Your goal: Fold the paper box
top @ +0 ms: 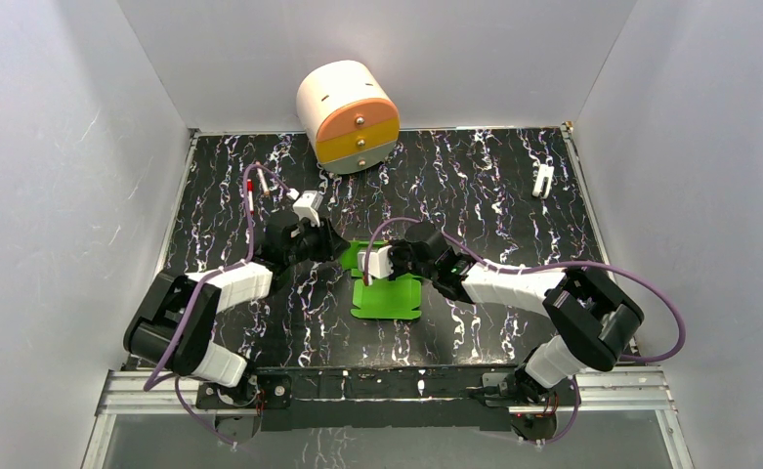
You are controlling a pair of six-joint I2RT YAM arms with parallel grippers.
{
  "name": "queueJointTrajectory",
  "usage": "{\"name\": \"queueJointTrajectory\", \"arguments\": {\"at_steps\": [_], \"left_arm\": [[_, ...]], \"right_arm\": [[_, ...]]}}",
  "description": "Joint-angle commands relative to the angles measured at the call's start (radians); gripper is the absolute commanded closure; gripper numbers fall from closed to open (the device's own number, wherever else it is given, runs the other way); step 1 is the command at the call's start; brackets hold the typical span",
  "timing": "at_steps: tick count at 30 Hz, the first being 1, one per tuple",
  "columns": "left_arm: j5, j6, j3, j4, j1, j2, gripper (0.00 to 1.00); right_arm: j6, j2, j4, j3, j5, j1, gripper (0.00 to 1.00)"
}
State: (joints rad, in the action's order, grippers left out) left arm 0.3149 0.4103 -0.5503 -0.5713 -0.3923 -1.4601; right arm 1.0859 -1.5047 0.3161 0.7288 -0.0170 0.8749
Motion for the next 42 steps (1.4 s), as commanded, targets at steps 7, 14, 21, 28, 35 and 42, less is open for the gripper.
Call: {"name": "queueJointTrajectory", "arguments": {"at_steps": [7,14,21,28,35,42], "left_arm": [[0.069,-0.072,-0.028,-0.009,0.005,0.012,0.88],[0.018,-0.077,-0.029,0.028,-0.004,0.105,0.95],[-0.236,0.002,-0.069,0.128,-0.07,0.118,0.96],[-0.411,-0.015,-0.073,0.162,-0.14,0.109,0.96],[-0.412,0.096,-0.075,0.168,-0.142,0.106,0.95],[-0.471,0.145,-0.045,0.092,-0.21,0.113,0.94]], "right_arm": [[0.063,-0.013,0.045,0.026,-0.035,0.023,1.0],[0.118,-0.04,0.1,0.028,-0.091,0.039,1.0],[0.174,-0.086,0.19,0.023,-0.149,0.077,1.0],[0.172,-0.112,0.236,0.018,-0.165,0.082,1.0],[0.138,-0.135,0.26,0.017,-0.16,0.082,1.0],[0.144,-0.137,0.31,-0.002,-0.126,0.084,1.0]]}}
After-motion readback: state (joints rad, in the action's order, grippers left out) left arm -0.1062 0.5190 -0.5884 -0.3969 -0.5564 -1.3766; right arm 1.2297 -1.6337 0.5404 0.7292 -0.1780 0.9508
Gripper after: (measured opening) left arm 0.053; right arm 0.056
